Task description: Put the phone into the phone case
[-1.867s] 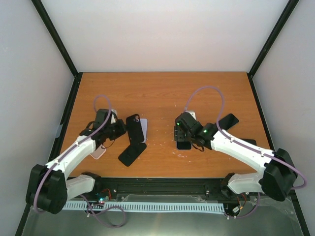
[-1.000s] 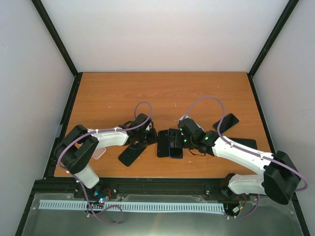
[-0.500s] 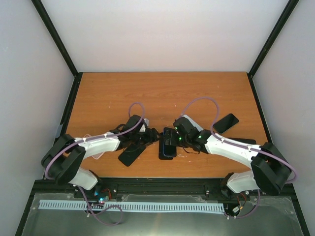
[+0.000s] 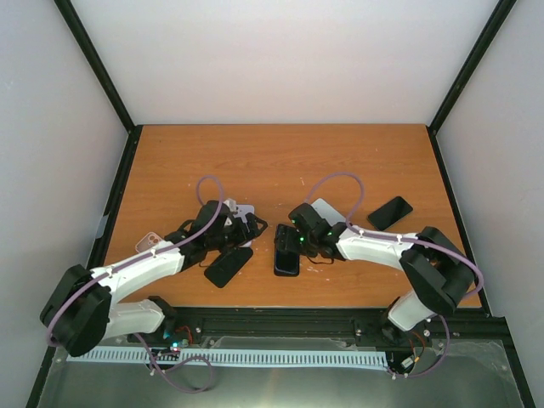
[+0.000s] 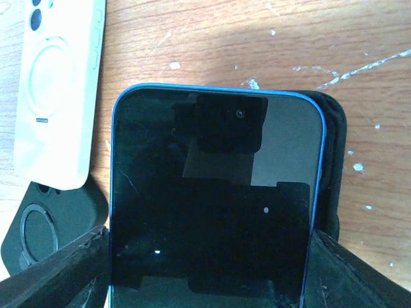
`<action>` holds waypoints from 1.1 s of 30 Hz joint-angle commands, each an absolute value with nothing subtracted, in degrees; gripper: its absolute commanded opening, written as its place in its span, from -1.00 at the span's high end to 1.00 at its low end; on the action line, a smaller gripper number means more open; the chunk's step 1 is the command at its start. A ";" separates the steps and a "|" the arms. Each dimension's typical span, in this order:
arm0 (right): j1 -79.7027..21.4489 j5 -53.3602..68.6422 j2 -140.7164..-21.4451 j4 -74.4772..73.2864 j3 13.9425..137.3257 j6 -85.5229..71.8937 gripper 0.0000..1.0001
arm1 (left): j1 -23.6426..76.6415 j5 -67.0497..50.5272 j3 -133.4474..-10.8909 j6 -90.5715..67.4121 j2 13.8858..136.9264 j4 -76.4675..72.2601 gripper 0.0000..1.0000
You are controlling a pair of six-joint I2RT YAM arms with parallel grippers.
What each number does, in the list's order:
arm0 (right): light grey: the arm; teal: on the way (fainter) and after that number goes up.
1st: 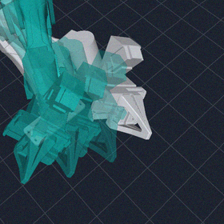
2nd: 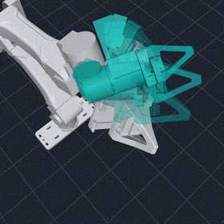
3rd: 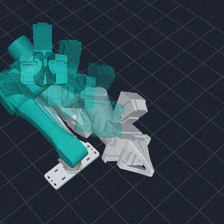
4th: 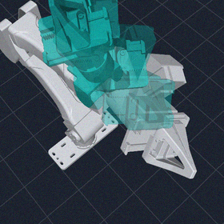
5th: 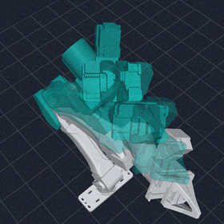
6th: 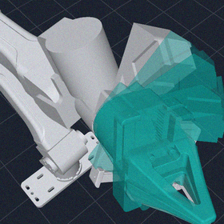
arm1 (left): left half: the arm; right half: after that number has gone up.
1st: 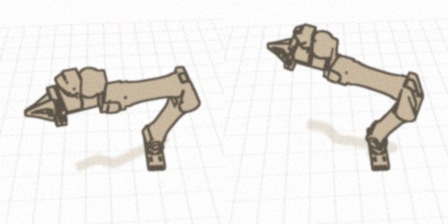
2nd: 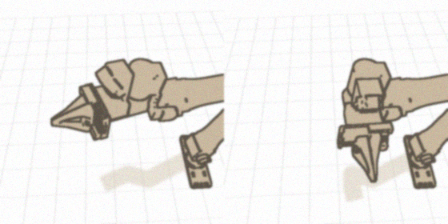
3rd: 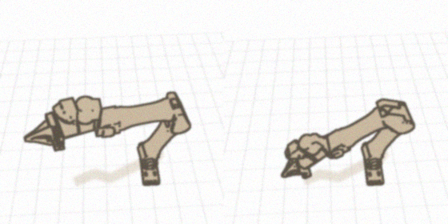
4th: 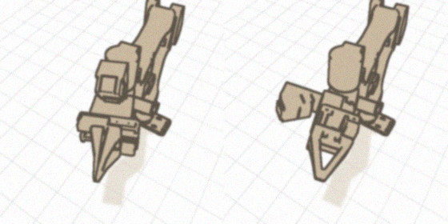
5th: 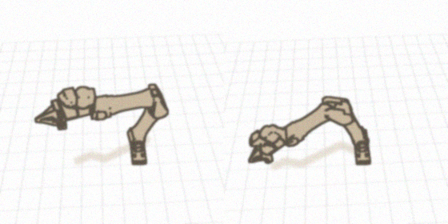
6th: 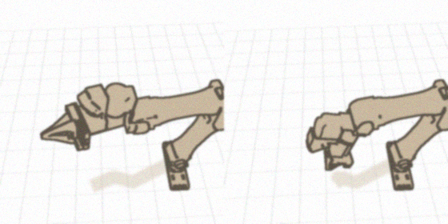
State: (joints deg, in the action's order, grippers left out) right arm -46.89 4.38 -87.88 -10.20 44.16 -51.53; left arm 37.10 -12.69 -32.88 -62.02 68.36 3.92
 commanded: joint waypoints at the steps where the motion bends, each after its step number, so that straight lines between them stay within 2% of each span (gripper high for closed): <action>1: -46.63 4.17 -89.76 -7.16 46.41 -52.96 -0.06 | 36.91 -10.70 -32.45 -61.37 67.64 5.13 -0.99; 8: -46.63 2.80 -91.45 -8.94 46.49 -52.58 -0.08 | 36.90 -11.92 -33.00 -60.33 69.30 4.77 -0.99; 16: -46.67 2.04 -92.55 -10.55 46.40 -51.04 -0.19 | 36.89 -12.68 -33.80 -59.60 71.28 4.53 -0.92; 29: -46.67 3.07 -89.16 -14.35 46.58 -50.57 -0.73 | 37.14 -14.48 -34.23 -59.29 73.99 2.70 -0.75; 33: -46.63 2.71 -87.16 -15.21 46.45 -49.59 -0.79 | 37.88 -14.97 -34.64 -59.07 75.52 2.05 -0.67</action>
